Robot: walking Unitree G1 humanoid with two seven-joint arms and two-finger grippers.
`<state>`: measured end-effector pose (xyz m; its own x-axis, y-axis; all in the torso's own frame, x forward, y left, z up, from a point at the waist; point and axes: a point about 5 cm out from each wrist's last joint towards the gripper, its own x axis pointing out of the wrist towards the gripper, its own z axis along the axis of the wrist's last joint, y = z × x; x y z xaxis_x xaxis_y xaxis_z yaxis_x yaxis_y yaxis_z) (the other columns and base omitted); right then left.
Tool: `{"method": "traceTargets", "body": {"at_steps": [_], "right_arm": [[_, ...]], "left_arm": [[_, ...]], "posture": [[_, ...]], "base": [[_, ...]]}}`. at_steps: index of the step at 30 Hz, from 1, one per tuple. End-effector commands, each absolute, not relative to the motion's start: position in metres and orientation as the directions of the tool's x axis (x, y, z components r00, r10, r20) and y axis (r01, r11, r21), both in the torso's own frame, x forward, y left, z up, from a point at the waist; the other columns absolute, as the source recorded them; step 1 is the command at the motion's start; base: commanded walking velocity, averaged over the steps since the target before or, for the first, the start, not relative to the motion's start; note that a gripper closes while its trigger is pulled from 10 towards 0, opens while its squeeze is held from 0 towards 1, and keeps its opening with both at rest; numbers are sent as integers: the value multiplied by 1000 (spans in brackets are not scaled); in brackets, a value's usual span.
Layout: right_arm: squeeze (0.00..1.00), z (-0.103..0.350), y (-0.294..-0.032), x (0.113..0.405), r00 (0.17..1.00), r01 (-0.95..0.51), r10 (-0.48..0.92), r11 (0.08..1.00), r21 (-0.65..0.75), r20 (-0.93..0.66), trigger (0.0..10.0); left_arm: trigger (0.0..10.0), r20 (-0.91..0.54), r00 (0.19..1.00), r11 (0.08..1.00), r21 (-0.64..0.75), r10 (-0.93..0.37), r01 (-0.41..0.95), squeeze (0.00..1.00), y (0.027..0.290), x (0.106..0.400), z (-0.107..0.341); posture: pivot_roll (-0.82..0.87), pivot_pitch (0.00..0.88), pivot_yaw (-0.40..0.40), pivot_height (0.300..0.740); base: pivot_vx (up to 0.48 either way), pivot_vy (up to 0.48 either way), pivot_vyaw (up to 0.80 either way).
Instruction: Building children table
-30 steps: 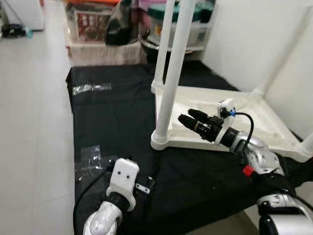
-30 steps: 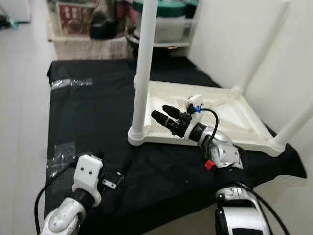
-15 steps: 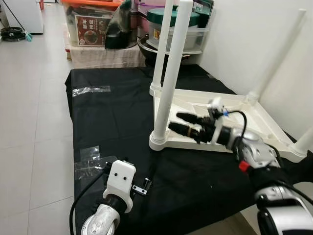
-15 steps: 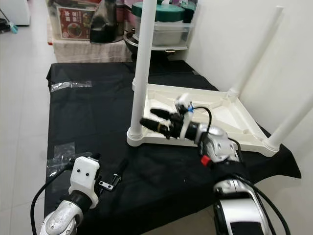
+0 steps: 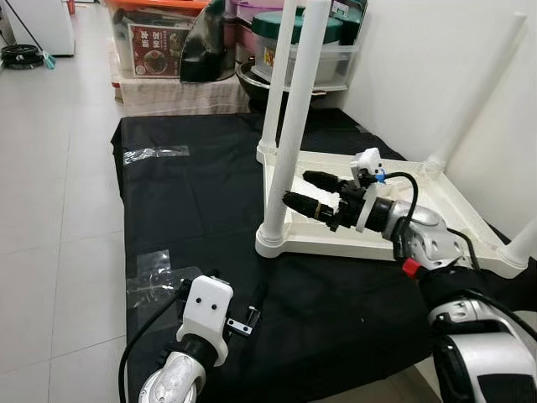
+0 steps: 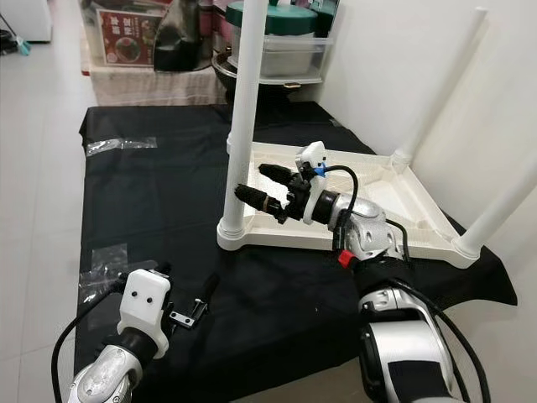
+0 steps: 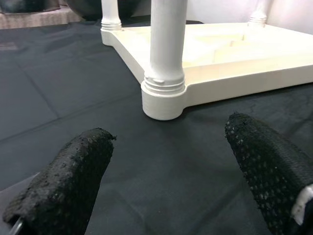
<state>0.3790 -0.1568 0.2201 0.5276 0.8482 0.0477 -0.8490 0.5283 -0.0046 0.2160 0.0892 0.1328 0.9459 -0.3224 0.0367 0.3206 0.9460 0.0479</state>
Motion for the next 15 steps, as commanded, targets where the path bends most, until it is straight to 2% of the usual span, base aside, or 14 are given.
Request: {"method": "traceTargets", "body": {"at_steps": [1, 5, 7, 9, 15], "right_arm": [[0, 221, -153, 383, 545, -838, 837, 546, -15, 42, 10000], [0, 224, -140, 388, 545, -837, 837, 547, -25, 54, 10000], [0, 229, -132, 394, 582, -812, 810, 584, -12, 72, 10000], [0, 230, -132, 394, 585, -809, 807, 588, -9, 75, 10000], [0, 231, -113, 392, 494, -869, 864, 494, 25, 100, 10000]], "left_arm": [[10000, 39, 940, 940, 55, -338, 336, 0, 87, 214, 135], [10000, 42, 940, 940, 55, -338, 335, 0, 86, 213, 136], [10000, 44, 940, 941, 53, -337, 335, 0, 86, 212, 136], [10000, 44, 940, 941, 52, -337, 335, 0, 86, 212, 136], [10000, 39, 940, 940, 50, -339, 337, 0, 85, 212, 135]], "posture": [[99, 50, -130, 740], [104, 54, -133, 740], [104, 55, -135, 740], [104, 55, -135, 740], [102, 52, -139, 740]], "base": [[0, 0, 0], [0, 0, 0], [0, 0, 0], [0, 0, 0], [0, 0, 0]]}}
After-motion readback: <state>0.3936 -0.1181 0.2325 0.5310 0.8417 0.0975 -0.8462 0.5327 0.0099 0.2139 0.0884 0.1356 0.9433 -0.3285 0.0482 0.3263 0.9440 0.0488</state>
